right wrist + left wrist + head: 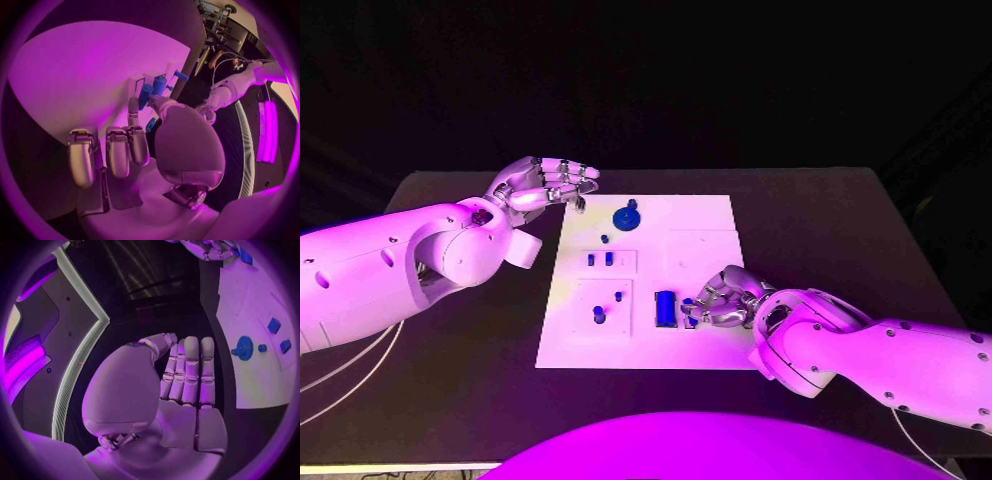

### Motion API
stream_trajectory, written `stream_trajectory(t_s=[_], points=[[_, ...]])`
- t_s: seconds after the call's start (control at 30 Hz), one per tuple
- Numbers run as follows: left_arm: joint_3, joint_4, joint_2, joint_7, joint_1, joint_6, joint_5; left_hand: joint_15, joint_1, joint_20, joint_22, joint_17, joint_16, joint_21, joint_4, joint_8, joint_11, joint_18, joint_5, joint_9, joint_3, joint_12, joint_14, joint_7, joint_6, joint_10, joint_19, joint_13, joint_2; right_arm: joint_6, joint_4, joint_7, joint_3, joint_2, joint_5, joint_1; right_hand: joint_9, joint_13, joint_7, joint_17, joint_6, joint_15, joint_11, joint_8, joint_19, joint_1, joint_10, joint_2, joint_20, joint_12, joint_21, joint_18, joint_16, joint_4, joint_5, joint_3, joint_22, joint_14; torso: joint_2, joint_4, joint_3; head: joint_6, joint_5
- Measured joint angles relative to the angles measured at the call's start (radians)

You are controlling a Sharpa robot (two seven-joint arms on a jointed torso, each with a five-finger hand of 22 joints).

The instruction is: Assemble the parts on the task board

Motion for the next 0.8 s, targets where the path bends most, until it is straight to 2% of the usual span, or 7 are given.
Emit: stream_trajectory(t_s=[0.53,0.57,0.63,0.8], points=[[0.000,0.000,-0.001,-0.002,0.000,0.004,0.007,0.000,0.000,0.000,0.000,0.000,0.000,0.000,0.000,0.000,0.000,0.000,0.000,-0.001,0.000,0.000,0.000,0.000,0.000,0.000,0.000,0.000,0.000,0.019,-0.002,-0.011,-0.001,0.000,-0.023,-0.002,-0.003,0.000,-0.001,0.000,0.004,0.000,0.000,0.002,0.000,-0.023,0.000,-0.003,0.000,0.000,0.000,0.000,0.000,0.000,-0.017,-0.014,0.000,0.000,0.000,-0.0004,0.0000,0.000,0.004],[0.000,0.000,-0.001,-0.002,0.000,0.004,0.007,0.000,0.000,0.000,0.000,0.000,0.000,0.000,0.000,0.000,0.000,0.000,0.000,-0.001,0.000,0.000,0.000,0.000,0.000,0.000,0.000,0.000,0.000,0.023,-0.002,-0.012,-0.003,0.001,-0.023,-0.003,-0.012,0.000,0.002,0.000,0.001,0.000,0.000,-0.001,0.000,-0.047,0.000,-0.006,0.000,0.000,0.000,0.000,0.000,0.001,-0.020,-0.027,0.000,0.000,0.000,-0.0004,-0.0001,0.000,0.004],[0.000,0.000,-0.002,-0.002,0.000,0.004,0.007,0.000,0.000,0.000,0.000,0.000,0.000,0.000,0.000,0.000,0.000,0.000,0.000,-0.001,0.000,0.000,0.000,0.000,0.000,0.000,0.000,0.000,0.000,0.028,-0.002,-0.013,-0.005,0.002,-0.023,-0.005,-0.007,0.000,0.002,0.000,0.001,0.000,0.000,-0.005,0.000,-0.075,0.000,-0.012,0.000,0.000,0.000,0.000,0.000,0.002,-0.020,-0.047,0.000,0.000,0.000,-0.0004,-0.0002,0.000,0.004],[0.000,0.000,-0.002,-0.002,0.000,0.004,0.008,0.000,0.000,0.000,0.001,0.000,0.000,0.000,0.000,0.000,0.000,0.000,0.000,-0.001,0.000,0.000,0.000,0.000,0.000,0.000,0.000,0.000,0.000,0.039,-0.003,-0.014,-0.004,0.002,-0.024,-0.006,-0.001,0.000,0.002,0.000,0.001,0.000,0.000,-0.005,0.000,-0.097,0.000,-0.016,0.000,0.000,0.000,0.000,0.000,0.002,-0.036,-0.084,0.000,0.000,0.000,-0.0004,-0.0005,0.000,0.004]])
